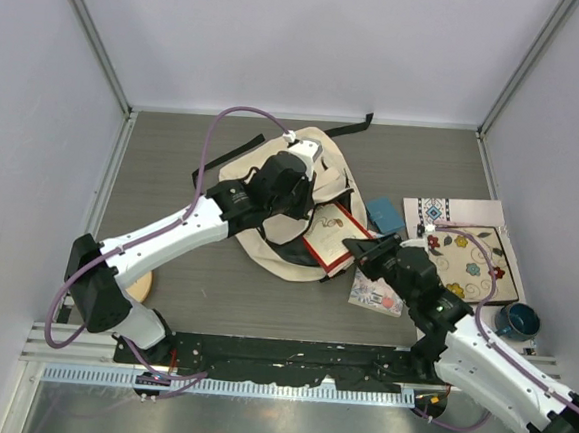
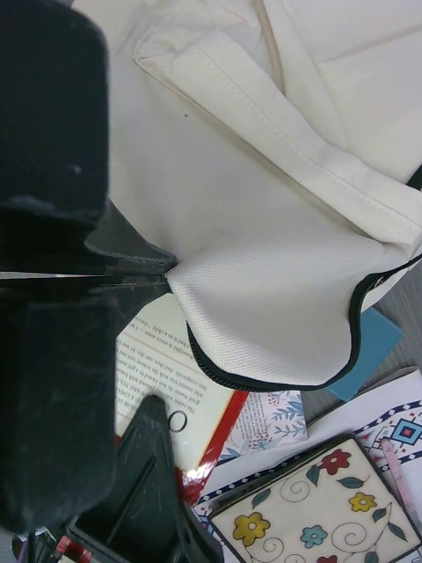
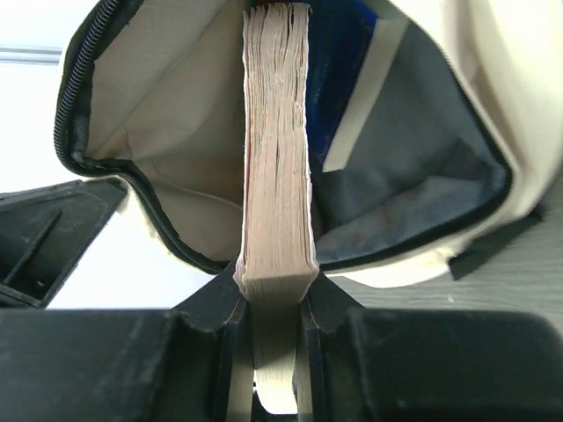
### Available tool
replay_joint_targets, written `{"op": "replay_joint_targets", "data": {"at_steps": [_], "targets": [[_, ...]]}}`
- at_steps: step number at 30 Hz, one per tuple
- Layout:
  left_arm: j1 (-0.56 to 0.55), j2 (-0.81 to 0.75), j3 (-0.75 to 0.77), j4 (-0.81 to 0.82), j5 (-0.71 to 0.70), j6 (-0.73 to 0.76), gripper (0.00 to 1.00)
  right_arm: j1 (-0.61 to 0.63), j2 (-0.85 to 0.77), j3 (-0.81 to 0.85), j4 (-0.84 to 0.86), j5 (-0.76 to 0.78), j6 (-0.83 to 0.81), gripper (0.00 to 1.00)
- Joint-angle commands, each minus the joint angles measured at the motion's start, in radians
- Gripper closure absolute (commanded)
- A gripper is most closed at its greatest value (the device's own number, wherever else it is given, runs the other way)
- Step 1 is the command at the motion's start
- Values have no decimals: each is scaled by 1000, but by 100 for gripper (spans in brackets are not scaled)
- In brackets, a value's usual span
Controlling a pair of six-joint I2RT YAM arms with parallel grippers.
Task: Pack the student bag
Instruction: Place the book in the student bag.
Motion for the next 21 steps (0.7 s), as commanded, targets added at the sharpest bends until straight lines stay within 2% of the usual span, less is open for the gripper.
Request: {"op": "replay_joint_targets", "data": {"at_steps": [1,7,14,21], "targets": [[-1,-53,32,74,30,-9,100,-3,96,-7,368,-55,69,99],[-1,-49,37,77,54,-9,100,-7,260,-13,541,-26,84,99],[-1,-55,34,80,62,-5,100,-11,396,31,599,83,38,99],[-1,-59,32,80,73,3,100,-11,593,115,722,123,35,99]]}}
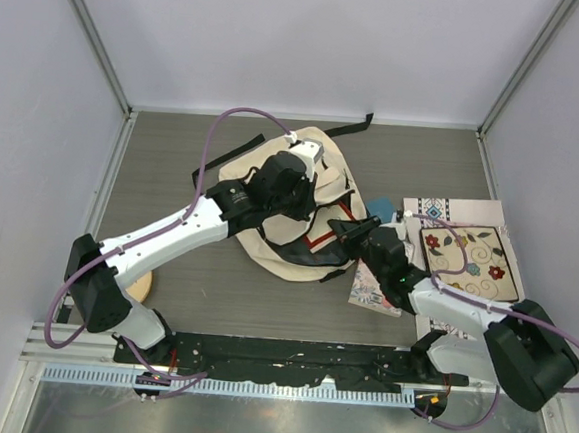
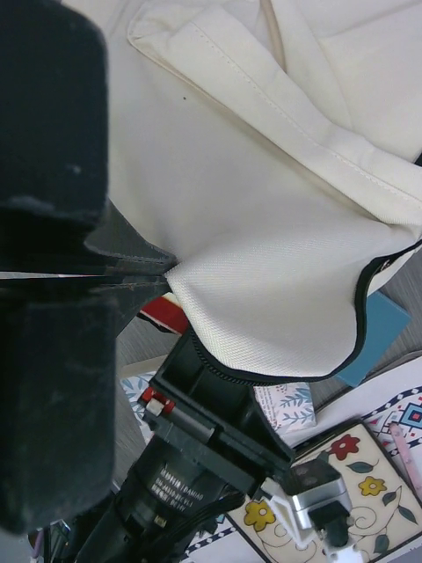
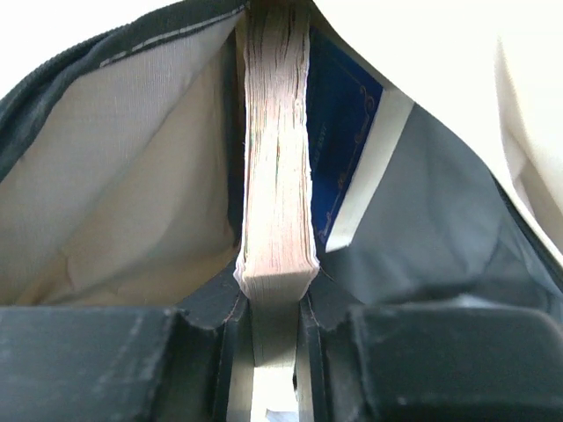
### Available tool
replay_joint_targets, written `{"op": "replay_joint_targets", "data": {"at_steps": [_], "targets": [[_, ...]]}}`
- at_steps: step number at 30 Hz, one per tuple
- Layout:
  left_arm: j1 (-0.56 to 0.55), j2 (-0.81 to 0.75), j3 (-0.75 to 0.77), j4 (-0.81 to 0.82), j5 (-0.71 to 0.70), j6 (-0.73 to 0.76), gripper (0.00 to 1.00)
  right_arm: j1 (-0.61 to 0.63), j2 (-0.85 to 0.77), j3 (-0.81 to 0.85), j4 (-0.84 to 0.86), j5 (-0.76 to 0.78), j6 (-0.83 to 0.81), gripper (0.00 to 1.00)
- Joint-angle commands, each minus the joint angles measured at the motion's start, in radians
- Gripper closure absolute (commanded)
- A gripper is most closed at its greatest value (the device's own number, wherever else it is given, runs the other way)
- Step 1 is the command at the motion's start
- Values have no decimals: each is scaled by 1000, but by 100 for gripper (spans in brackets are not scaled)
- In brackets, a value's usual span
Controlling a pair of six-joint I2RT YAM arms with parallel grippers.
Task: Pack the student bag
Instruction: Place the book in the student bag.
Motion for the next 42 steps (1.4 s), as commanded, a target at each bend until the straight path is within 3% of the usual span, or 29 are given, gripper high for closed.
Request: {"op": "replay_joint_targets", "data": {"at_steps": [1,5,7,9,12,16,18,23,25,35,40,42], "targets": [[-3,-62,37,74,33,5,100,-4,104,122,204,57,-10,99],[-3,-80,37,65,33,10,100,-6,283,204,256,57,-45,99],[-1,-85,48,37,30,10,100,-6,337,314,93,73,-61,99],[-1,-100,37,36,30,7,100,-3,443,401,84,42,-108,97],[-1,-115,16,49,13,-2,100,-3,547,432,98,59,-17,96],[-1,-121,0,34,-14,-15,100,17,630,462,140,48,2,80],[0,-129,-6,27,-37,-15,100,19,638,440,130,30,-1,64],[11,-149,-47,36,-51,-22,100,19,575,363,89,28,-67,41],[14,-152,-57,42,-48,-24,100,19,549,374,-25,31,-85,28],[20,-148,-63,42,-42,-21,100,16,379,319,-195,21,-162,25],[24,-144,-70,42,-40,-22,100,19,209,230,-253,33,-202,25],[24,-143,-73,33,-31,-21,100,20,130,203,-361,71,-228,25]]}}
